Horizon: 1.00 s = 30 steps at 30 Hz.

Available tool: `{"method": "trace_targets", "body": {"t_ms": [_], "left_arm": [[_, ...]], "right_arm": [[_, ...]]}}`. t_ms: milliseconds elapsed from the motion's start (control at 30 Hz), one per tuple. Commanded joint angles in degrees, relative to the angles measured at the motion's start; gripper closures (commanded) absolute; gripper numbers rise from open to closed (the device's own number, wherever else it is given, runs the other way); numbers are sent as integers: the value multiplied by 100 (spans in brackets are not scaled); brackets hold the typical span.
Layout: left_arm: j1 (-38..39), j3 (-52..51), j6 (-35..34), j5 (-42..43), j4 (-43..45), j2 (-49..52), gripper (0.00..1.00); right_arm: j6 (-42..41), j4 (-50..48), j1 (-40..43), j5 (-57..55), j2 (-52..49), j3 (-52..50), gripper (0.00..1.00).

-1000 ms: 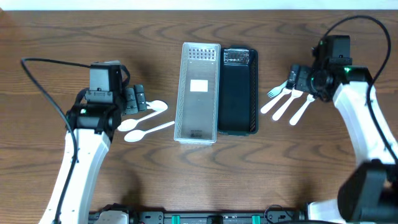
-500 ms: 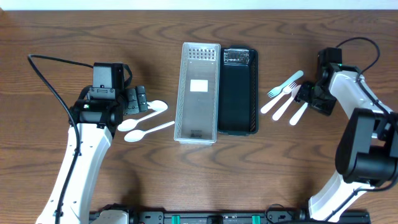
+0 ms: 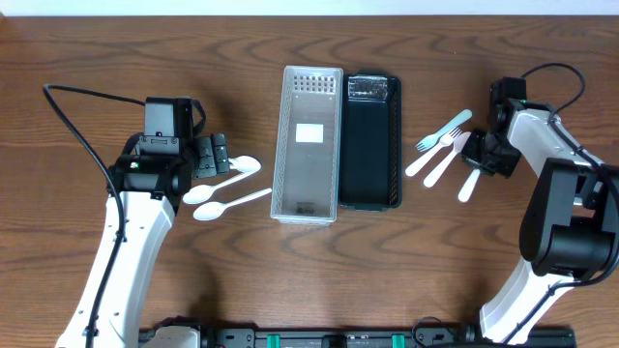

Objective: Pack container
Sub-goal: 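Move the right gripper over the white forks and grasp one, then carry the fork with the right gripper into the black basket and release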

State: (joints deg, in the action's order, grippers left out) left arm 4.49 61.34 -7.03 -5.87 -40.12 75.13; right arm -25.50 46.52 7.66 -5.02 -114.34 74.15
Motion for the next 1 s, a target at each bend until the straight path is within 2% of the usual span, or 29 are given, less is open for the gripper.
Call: {"method": "trace_targets", "body": {"t_ms": [0, 200, 400, 533, 667, 767, 833, 933, 967], "left_arm": [[-35, 109, 96, 50, -15, 22, 2], [-35, 109, 96, 50, -15, 22, 2], [-35, 109, 96, 50, -15, 22, 2], [-35, 109, 96, 52, -15, 22, 2], [-35, 109, 96, 50, -15, 22, 2], [-35, 109, 96, 50, -15, 22, 2], [-35, 109, 96, 50, -15, 22, 2], [-35, 109, 96, 52, -15, 22, 2], [-35, 109, 96, 50, -15, 22, 2]], "right_arm": [[-15, 151, 17, -98, 192, -39, 99], [420, 109, -291, 306, 1720, 9, 99], [625, -636, -1241, 1482, 2933, 11, 99], [568, -1021, -2098, 1370, 2828, -11, 99], [369, -1222, -2791, 822, 2065, -13, 99], [365, -1530, -3003, 750, 1462, -11, 99], [372, -1766, -3101, 1014, 1163, -4, 87], [393, -1823, -3134, 1165, 1126, 85, 57], [391, -1770, -3117, 1132, 1193, 140, 50]]}}
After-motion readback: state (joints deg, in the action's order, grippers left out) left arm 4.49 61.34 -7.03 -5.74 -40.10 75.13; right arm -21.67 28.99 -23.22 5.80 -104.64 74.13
